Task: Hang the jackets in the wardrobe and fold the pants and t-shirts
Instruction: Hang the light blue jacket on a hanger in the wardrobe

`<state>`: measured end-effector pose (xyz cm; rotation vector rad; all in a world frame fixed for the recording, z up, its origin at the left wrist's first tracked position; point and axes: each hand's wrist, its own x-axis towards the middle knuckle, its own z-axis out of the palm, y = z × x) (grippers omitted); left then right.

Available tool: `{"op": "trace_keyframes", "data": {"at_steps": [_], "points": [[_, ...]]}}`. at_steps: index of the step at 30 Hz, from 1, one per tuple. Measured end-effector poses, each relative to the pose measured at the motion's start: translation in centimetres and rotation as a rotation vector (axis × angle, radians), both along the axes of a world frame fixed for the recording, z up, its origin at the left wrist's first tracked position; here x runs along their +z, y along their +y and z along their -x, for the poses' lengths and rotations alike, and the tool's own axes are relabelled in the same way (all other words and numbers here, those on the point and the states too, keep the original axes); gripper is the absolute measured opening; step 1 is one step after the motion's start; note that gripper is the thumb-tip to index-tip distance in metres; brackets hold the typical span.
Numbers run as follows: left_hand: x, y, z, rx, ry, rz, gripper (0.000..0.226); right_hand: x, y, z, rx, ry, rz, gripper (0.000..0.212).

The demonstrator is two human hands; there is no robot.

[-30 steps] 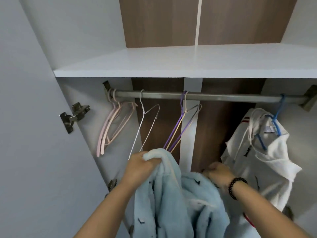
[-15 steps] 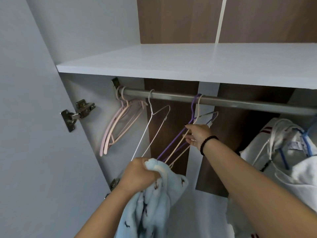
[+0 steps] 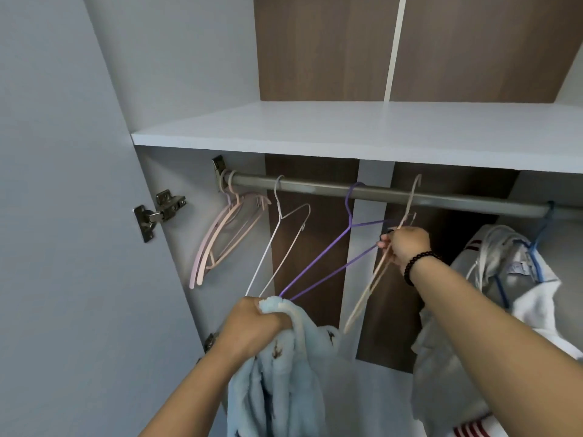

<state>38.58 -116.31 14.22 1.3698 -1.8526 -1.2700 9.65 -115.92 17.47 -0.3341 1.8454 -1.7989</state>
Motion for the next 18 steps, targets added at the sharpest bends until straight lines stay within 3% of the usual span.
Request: {"op": "trace_keyframes", "data": {"at_steps": [6, 10, 15, 18], "points": [[0.7, 1.7, -0.9, -0.036, 0.022, -0.131, 0.037, -0.2, 5.9, 0.2, -0.015, 0.080, -0.028, 0.021], [1.2, 3.1, -0.8, -0.068, 0.025, -0.171, 0.031, -0.2, 11.7, -1.4, 0.010, 0.157, -0.073, 0.024], [0.5, 4.4, 0.8, -0.082, -0.117, -0.004, 0.021, -2.4, 19.5, -5.0, 0.145, 0.439, -0.227, 0.039], [0.0, 5.8, 1.7, -0.123, -0.212, 0.099, 0.028, -3.5, 23.6, -7.1, 0.184, 0.559, -0.265, 0.029]]}}
